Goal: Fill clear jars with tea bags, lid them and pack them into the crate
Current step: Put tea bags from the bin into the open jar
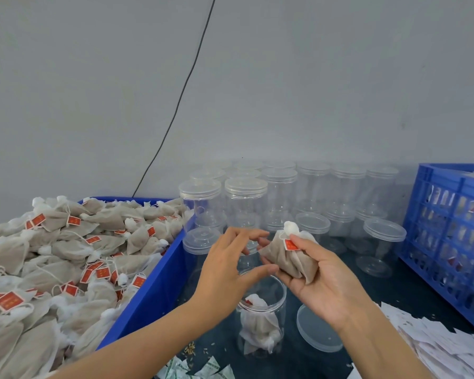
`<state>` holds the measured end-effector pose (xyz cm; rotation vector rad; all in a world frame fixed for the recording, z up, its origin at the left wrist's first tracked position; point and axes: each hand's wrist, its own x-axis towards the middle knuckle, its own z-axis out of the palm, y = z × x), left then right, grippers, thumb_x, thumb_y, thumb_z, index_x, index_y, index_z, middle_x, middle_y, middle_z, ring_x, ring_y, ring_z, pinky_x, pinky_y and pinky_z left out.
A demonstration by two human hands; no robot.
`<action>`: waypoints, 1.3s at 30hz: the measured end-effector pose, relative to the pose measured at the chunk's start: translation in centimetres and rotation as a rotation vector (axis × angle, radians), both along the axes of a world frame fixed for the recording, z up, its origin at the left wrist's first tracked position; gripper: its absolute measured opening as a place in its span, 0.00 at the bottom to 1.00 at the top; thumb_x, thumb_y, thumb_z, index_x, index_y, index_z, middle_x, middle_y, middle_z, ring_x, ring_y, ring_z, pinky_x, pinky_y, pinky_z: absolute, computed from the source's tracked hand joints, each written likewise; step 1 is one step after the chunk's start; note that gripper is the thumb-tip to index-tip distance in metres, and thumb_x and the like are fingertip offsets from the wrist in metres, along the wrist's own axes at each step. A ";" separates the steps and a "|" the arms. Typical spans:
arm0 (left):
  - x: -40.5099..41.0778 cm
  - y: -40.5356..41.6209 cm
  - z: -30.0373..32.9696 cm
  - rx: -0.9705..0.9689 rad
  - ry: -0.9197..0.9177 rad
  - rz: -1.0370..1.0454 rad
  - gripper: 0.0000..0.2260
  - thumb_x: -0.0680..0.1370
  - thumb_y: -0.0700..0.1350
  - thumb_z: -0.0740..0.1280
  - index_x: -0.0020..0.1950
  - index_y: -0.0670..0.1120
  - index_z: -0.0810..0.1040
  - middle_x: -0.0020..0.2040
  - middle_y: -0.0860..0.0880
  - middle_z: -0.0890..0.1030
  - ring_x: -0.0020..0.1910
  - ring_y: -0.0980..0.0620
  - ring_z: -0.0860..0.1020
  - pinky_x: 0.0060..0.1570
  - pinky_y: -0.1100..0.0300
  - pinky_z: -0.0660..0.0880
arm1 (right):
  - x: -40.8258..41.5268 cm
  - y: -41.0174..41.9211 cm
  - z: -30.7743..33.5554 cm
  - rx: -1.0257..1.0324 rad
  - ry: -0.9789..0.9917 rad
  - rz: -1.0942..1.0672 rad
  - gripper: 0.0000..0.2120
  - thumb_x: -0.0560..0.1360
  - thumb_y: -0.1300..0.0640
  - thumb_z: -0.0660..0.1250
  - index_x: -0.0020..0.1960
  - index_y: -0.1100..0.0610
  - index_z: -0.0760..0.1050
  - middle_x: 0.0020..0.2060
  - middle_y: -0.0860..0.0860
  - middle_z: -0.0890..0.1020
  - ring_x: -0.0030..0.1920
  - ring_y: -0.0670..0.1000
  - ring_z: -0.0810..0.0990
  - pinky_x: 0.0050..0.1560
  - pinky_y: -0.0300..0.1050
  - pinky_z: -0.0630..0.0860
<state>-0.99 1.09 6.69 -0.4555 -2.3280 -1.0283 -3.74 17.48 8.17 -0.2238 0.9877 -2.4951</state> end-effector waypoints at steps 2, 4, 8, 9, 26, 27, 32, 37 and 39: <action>0.1 0.2 -0.1 0.015 -0.011 -0.015 0.23 0.69 0.61 0.67 0.63 0.57 0.74 0.56 0.59 0.74 0.54 0.63 0.72 0.54 0.72 0.69 | 0.3 -0.4 -0.1 -0.004 -0.006 0.032 0.20 0.72 0.63 0.68 0.62 0.64 0.72 0.55 0.68 0.80 0.57 0.67 0.80 0.42 0.51 0.83; 0.1 0.2 0.0 0.020 -0.001 -0.009 0.23 0.69 0.62 0.66 0.60 0.53 0.78 0.54 0.59 0.75 0.53 0.62 0.72 0.53 0.71 0.70 | 0.6 -0.5 -0.1 0.004 -0.002 0.061 0.19 0.71 0.63 0.69 0.60 0.64 0.73 0.53 0.67 0.81 0.55 0.66 0.81 0.42 0.50 0.83; -0.1 -0.1 -0.2 0.010 0.048 0.000 0.13 0.73 0.55 0.69 0.49 0.48 0.80 0.46 0.57 0.78 0.48 0.57 0.75 0.49 0.66 0.72 | 0.5 -0.4 0.0 0.042 0.048 0.058 0.14 0.70 0.61 0.70 0.55 0.64 0.81 0.53 0.64 0.82 0.56 0.61 0.82 0.50 0.53 0.82; -0.2 -0.2 -0.3 0.016 0.058 0.009 0.10 0.74 0.53 0.70 0.48 0.48 0.80 0.45 0.57 0.78 0.47 0.57 0.75 0.48 0.67 0.71 | 0.5 -0.3 0.0 0.068 0.068 0.027 0.11 0.69 0.60 0.70 0.51 0.62 0.84 0.53 0.62 0.83 0.55 0.59 0.82 0.53 0.54 0.81; -0.2 -0.9 -0.4 -0.613 -0.037 -0.031 0.24 0.82 0.55 0.44 0.52 0.55 0.80 0.47 0.58 0.81 0.47 0.61 0.68 0.54 0.63 0.56 | -0.6 1.1 -0.3 0.441 0.226 -0.344 0.08 0.74 0.54 0.66 0.51 0.55 0.76 0.38 0.49 0.78 0.37 0.46 0.74 0.37 0.41 0.69; -0.3 -0.8 -0.5 -0.685 -0.085 -0.077 0.28 0.82 0.56 0.40 0.52 0.53 0.81 0.45 0.55 0.81 0.46 0.60 0.68 0.56 0.63 0.56 | -0.6 1.1 -0.4 0.484 0.247 -0.363 0.08 0.74 0.55 0.68 0.52 0.55 0.75 0.39 0.49 0.79 0.38 0.46 0.76 0.37 0.42 0.70; -0.9 -1.0 -1.0 -0.656 -0.304 -0.206 0.36 0.79 0.60 0.36 0.54 0.47 0.83 0.43 0.47 0.78 0.44 0.64 0.65 0.54 0.72 0.53 | -1.0 0.9 -0.7 0.772 0.369 -0.556 0.12 0.71 0.53 0.73 0.50 0.51 0.72 0.46 0.49 0.79 0.46 0.50 0.80 0.40 0.42 0.76; -1.0 -2.9 0.0 -0.365 -0.128 -0.066 0.28 0.82 0.58 0.43 0.46 0.55 0.83 0.44 0.60 0.82 0.49 0.63 0.73 0.60 0.66 0.59 | -1.3 0.4 -1.2 0.977 0.603 -0.618 0.07 0.71 0.54 0.73 0.41 0.53 0.75 0.38 0.44 0.79 0.40 0.44 0.78 0.38 0.35 0.75; -1.4 -4.0 0.4 -0.236 -0.103 0.023 0.24 0.84 0.54 0.48 0.43 0.53 0.83 0.42 0.58 0.82 0.46 0.62 0.76 0.59 0.62 0.65 | -1.5 -0.1 -1.1 1.100 0.734 -0.581 0.07 0.71 0.53 0.73 0.39 0.53 0.75 0.36 0.42 0.79 0.38 0.39 0.78 0.36 0.30 0.73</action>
